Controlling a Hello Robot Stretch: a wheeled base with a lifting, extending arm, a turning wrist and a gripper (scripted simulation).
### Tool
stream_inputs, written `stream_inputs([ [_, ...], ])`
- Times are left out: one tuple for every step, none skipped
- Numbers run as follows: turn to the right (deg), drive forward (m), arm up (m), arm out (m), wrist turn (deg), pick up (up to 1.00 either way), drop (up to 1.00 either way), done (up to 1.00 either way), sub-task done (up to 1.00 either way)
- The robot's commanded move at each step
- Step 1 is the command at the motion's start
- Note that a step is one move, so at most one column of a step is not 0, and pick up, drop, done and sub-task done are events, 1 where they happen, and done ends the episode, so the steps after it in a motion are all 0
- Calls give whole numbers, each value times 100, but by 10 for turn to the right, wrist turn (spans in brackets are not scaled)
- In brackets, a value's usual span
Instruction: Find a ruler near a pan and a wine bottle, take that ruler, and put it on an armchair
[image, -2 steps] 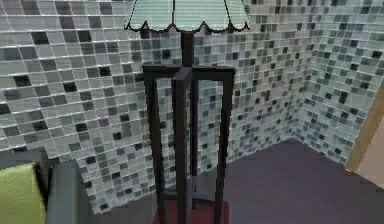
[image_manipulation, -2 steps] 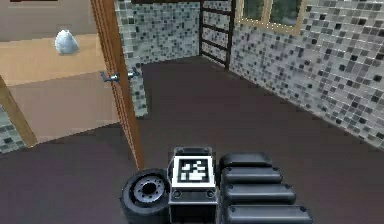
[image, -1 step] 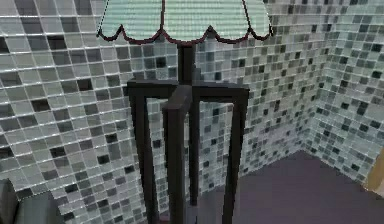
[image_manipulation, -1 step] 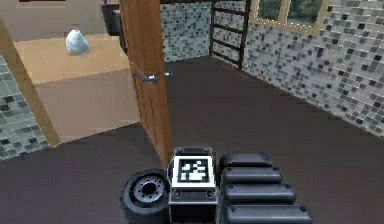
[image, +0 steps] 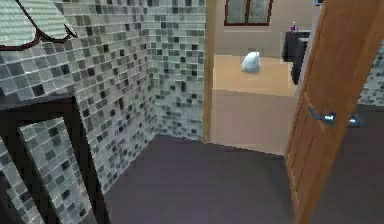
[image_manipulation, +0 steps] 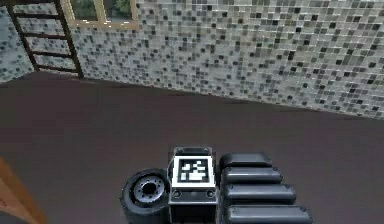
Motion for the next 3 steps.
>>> stream_inputs([
  [450,0,0,0,0,0,0,0,0],
  [450,0,0,0,0,0,0,0,0],
  [300,0,0,0,0,0,0,0,0],
])
